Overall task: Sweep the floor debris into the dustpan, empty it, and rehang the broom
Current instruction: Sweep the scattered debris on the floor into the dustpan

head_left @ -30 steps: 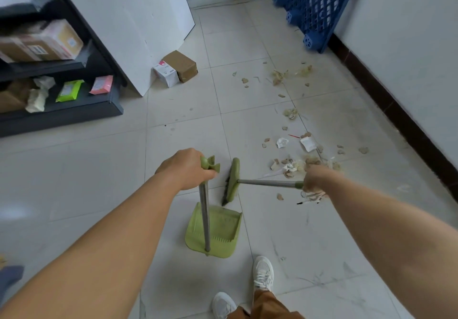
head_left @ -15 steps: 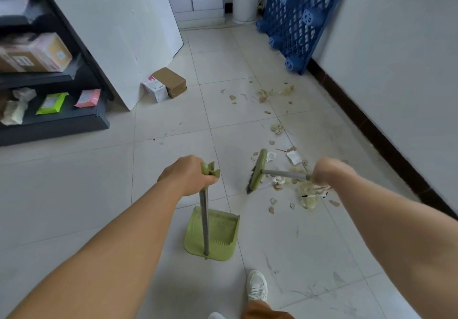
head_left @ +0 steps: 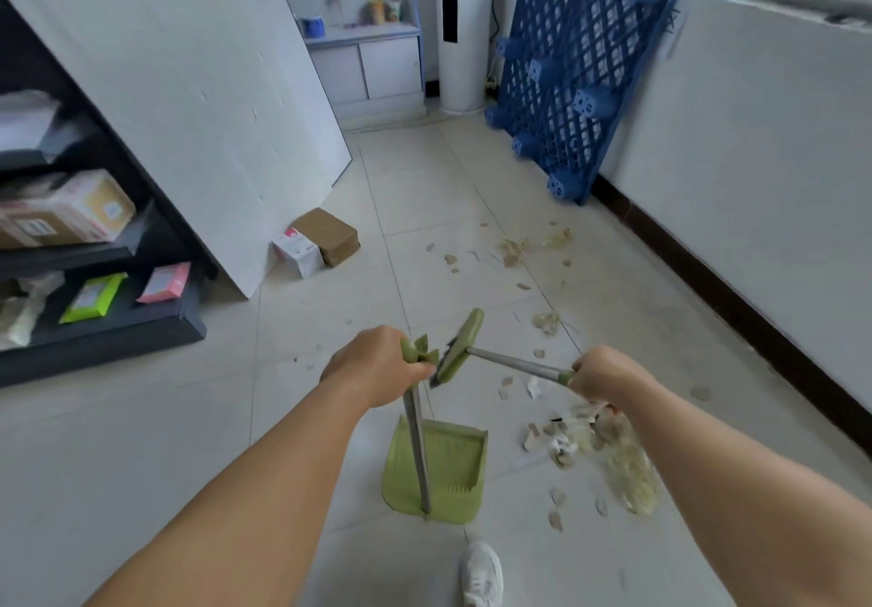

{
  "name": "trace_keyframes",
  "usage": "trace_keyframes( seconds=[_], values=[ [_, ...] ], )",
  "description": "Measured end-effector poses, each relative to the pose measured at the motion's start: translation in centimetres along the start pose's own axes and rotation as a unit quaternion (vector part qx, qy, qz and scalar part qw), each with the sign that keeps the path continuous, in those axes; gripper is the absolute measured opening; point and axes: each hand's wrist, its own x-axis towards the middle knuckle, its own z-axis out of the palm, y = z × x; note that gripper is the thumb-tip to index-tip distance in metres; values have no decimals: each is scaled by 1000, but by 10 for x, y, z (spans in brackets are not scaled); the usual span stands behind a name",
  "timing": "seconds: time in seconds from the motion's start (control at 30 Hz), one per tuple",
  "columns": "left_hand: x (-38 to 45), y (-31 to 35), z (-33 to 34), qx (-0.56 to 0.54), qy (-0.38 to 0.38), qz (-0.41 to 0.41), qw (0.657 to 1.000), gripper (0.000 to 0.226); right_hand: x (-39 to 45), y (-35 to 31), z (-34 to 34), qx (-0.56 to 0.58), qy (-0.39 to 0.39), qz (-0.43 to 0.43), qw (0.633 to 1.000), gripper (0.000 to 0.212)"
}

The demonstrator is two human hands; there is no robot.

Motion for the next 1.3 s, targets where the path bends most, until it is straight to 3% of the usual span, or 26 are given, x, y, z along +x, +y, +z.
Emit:
trace_keyframes(
  seconds=[0.2, 0.67, 1.03, 1.3],
  values=[
    [113, 22, -65, -5, 28, -19, 999, 32, 91, -72, -68, 30, -26, -44, 998, 31],
    [371, 16, -185, 3, 29, 9, 1000, 33, 258, -262, -183, 131, -25, -20, 991, 31],
    [561, 17, -250, 8, 9, 1, 1000, 36, 422, -384, -233, 113, -38, -25, 993, 30],
    [674, 30, -269, 5, -7, -38, 999, 39, 543, -455, -263, 24, -84, -39, 995, 33]
  ],
)
